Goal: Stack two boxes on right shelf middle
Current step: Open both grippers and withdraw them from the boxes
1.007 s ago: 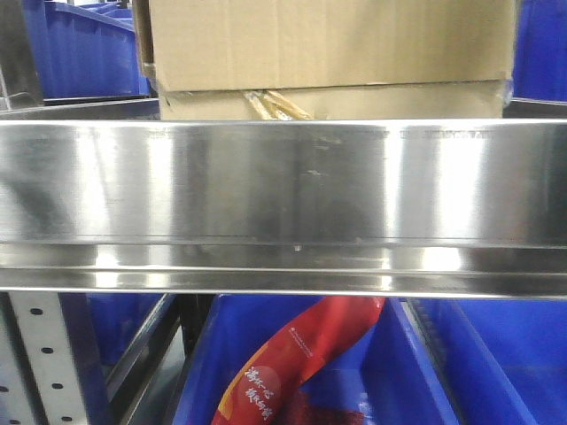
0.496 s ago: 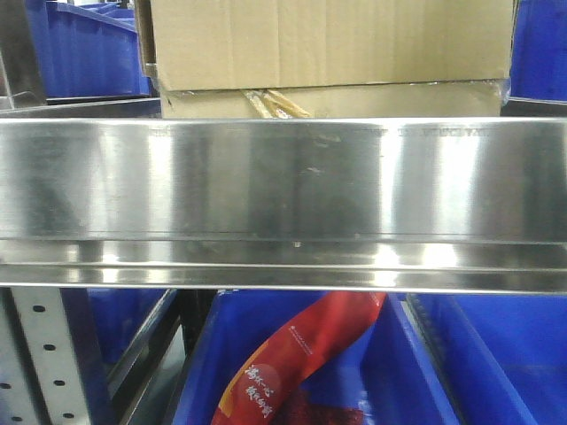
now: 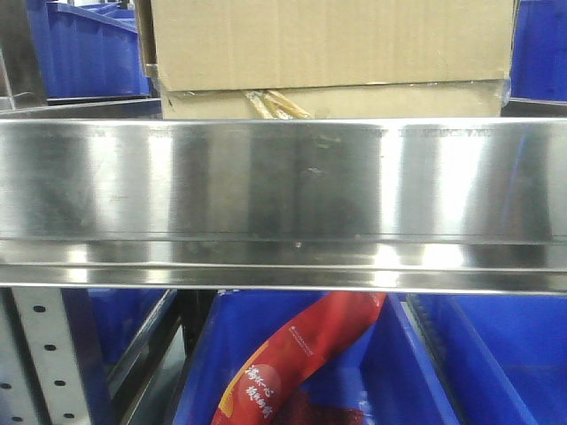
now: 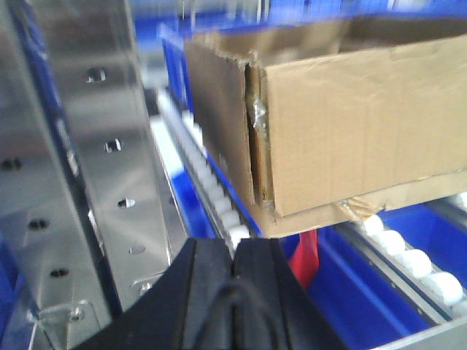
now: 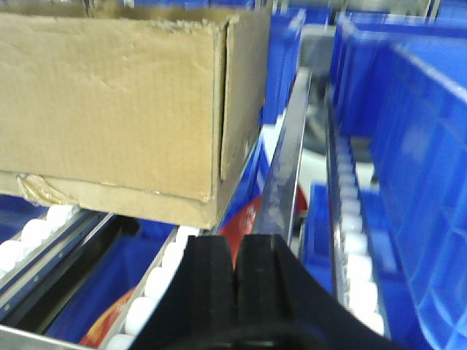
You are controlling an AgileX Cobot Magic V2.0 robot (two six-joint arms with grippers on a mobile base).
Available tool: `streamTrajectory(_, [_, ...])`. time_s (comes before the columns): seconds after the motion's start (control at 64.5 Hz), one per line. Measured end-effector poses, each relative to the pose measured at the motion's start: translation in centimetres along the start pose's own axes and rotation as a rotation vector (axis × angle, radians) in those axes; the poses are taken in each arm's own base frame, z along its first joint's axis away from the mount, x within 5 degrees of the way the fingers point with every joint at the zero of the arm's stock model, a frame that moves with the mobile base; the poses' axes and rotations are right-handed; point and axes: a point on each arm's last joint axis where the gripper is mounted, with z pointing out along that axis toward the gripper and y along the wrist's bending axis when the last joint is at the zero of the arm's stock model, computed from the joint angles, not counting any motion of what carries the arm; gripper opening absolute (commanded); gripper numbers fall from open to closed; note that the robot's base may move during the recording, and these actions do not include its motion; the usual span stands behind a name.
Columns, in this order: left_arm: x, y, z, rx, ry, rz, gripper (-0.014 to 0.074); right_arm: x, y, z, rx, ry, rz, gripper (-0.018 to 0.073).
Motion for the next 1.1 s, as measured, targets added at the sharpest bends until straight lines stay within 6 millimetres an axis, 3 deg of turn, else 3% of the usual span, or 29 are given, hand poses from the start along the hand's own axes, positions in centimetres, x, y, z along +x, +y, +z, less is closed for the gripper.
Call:
streamTrajectory(0.124, [2.9, -0.1, -1.5, 0.005, -0.04, 0.002, -0.0111, 1.0, 0.0, -1.0, 0.009, -0.048, -0.029, -0.0153])
streamTrajectory(0.232, [4.2, -0.1, -2.3, 0.006, -0.063, 0.001, -0.0111, 1.3, 0.0, -1.1, 0.016, -0.07, -0.039, -0.0153])
streamTrajectory(1.1, [4.9, 0.0, -3.1, -0.008, -0.093, 0.004, -0.0111, 1.4, -0.1, -1.1, 0.022, -0.079, -0.044, -0.0153])
